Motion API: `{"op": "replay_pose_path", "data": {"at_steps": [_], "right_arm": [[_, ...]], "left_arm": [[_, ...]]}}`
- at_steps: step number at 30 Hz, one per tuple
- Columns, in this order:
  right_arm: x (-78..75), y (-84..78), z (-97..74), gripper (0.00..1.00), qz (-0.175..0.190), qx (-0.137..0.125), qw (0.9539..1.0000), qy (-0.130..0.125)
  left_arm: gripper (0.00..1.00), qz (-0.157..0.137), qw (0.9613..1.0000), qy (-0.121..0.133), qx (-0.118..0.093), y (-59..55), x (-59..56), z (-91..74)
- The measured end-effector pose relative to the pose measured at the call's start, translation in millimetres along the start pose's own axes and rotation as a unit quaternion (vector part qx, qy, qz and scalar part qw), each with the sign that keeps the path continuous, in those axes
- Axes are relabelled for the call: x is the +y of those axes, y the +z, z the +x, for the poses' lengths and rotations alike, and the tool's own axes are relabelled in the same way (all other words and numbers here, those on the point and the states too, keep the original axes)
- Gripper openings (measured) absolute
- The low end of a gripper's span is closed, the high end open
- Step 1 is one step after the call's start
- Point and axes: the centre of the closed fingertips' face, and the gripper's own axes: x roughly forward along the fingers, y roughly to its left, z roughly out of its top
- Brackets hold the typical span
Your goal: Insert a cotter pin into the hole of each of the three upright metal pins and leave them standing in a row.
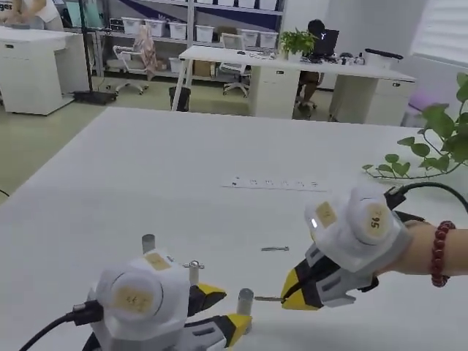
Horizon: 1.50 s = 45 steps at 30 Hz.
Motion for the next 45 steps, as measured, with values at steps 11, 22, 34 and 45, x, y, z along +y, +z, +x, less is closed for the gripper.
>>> {"op": "replay_pose_path", "data": {"at_steps": [11, 22, 34, 45], "right_arm": [[-6.4, -6.8, 6.1, 0.03, -0.004, 0.013, 0.9999, -0.002], [-8.4, -4.7, 9.5, 0.03, -0.014, 0.018, 0.9997, 0.002], [-10.4, -1.2, 9.6, 0.03, -0.02, 0.017, 0.9996, 0.004], [-12.1, 5.7, 12.3, 0.03, -0.03, 0.015, 0.9994, 0.006]], "left_arm": [[0.23, -0.005, 0.9999, -0.005, 0.009, -7.0, -0.2, 11.2], [0.13, -0.007, 0.9999, -0.011, 0.012, -9.3, 0.0, 13.9], [0.11, -0.001, 0.9997, -0.017, 0.015, -10.9, -1.2, 14.7], [0.11, -0.002, 0.9997, -0.022, 0.013, -10.9, -1.0, 15.9]]}}
